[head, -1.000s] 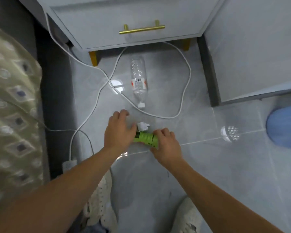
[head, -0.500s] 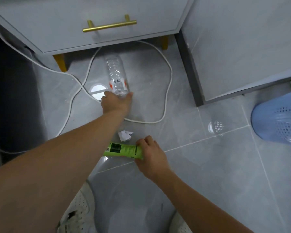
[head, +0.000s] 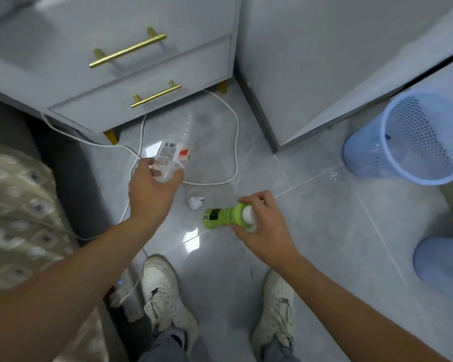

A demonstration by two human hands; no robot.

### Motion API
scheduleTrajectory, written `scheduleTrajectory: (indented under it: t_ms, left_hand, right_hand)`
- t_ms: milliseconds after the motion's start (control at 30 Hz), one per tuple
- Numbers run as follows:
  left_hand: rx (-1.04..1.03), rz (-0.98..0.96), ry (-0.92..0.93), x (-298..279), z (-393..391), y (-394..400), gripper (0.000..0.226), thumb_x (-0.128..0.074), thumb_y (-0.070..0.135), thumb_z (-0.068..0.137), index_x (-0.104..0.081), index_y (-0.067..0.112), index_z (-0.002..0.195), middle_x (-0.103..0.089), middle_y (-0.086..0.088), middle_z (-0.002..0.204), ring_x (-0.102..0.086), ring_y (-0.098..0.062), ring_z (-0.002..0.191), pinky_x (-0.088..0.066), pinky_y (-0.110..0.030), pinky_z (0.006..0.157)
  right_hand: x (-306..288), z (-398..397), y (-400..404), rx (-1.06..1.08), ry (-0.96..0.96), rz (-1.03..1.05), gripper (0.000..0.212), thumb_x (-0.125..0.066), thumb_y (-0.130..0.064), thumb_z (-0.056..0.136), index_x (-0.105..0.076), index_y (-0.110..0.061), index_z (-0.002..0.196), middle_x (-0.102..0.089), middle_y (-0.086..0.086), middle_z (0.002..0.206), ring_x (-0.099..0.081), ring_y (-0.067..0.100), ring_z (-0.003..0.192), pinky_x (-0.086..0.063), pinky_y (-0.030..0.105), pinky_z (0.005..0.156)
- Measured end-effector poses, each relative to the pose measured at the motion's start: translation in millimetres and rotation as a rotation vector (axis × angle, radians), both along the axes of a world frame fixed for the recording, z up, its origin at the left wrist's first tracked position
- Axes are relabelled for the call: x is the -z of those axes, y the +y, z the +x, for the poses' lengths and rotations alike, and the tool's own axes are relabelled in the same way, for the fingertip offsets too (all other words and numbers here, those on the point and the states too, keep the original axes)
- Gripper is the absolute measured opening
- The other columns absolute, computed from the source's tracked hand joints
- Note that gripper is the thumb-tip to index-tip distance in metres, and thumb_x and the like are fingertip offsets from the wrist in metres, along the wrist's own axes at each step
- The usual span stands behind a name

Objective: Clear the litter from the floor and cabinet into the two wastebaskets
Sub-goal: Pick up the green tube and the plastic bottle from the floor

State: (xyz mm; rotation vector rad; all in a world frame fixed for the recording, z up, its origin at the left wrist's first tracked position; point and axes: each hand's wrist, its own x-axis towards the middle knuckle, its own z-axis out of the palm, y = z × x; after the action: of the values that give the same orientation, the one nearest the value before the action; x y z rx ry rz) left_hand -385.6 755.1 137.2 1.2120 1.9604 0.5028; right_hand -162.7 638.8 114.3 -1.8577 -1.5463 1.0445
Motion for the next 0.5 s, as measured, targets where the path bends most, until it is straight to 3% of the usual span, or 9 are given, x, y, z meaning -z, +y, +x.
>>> scheduleTrajectory:
  t_ms: [100, 267, 367, 433, 500]
  left_hand:
    - [0.162, -0.027, -0.007, -74, 16, -22, 0.052, -0.076, 0.054, 0.083, -0.047, 0.031, 0.12, -0.062, 0.007, 0.112, -0.065, -0.013, 0.094, -0.054, -0.027, 0.074]
    - [0.345, -0.094, 0.011, -159, 93, -53, 0.046, -0.077, 0.05, 0.08, -0.055, 0.036, 0.117, -0.066, 0.009, 0.101, -0.061, -0.002, 0.081, -0.043, -0.017, 0.063]
    - [0.418, -0.083, -0.076, -171, 159, -73, 0.046, -0.076, 0.054, 0.078, -0.058, 0.037, 0.116, -0.067, 0.017, 0.097, -0.063, 0.0, 0.08, -0.044, -0.019, 0.066]
    - [0.441, -0.062, -0.127, -158, 207, -80, 0.049, -0.075, 0.058, 0.078, -0.056, 0.042, 0.12, -0.066, 0.023, 0.1, -0.063, 0.006, 0.087, -0.047, -0.02, 0.07]
    - [0.466, -0.041, -0.149, -139, 261, -78, 0.056, -0.072, 0.062, 0.079, -0.054, 0.041, 0.128, -0.063, 0.021, 0.111, -0.063, 0.001, 0.097, -0.052, -0.023, 0.077]
  right_hand:
    - [-55, 29, -8, 0.102, 0.025, 0.04, 0.053, -0.09, -0.026, 0.072, -0.065, -0.018, 0.119, -0.05, -0.005, 0.115, -0.058, 0.004, 0.098, -0.049, 0.014, 0.088]
    - [-118, 107, -25, 0.309, 0.034, 0.115, 0.052, -0.091, -0.028, 0.073, -0.065, -0.022, 0.117, -0.052, -0.007, 0.113, -0.061, 0.011, 0.101, -0.052, 0.025, 0.086]
    - [-129, 170, -42, 0.458, 0.011, 0.137, 0.05, -0.09, -0.027, 0.074, -0.065, -0.024, 0.117, -0.051, -0.008, 0.112, -0.06, 0.009, 0.101, -0.049, 0.017, 0.085]
    - [-128, 216, -52, 0.536, -0.024, 0.143, 0.052, -0.091, -0.028, 0.073, -0.065, -0.025, 0.118, -0.051, -0.008, 0.113, -0.06, 0.008, 0.102, -0.049, 0.018, 0.085]
    - [-124, 261, -57, 0.586, -0.053, 0.164, 0.053, -0.091, -0.029, 0.073, -0.064, -0.024, 0.118, -0.051, -0.007, 0.113, -0.06, 0.008, 0.103, -0.051, 0.02, 0.086]
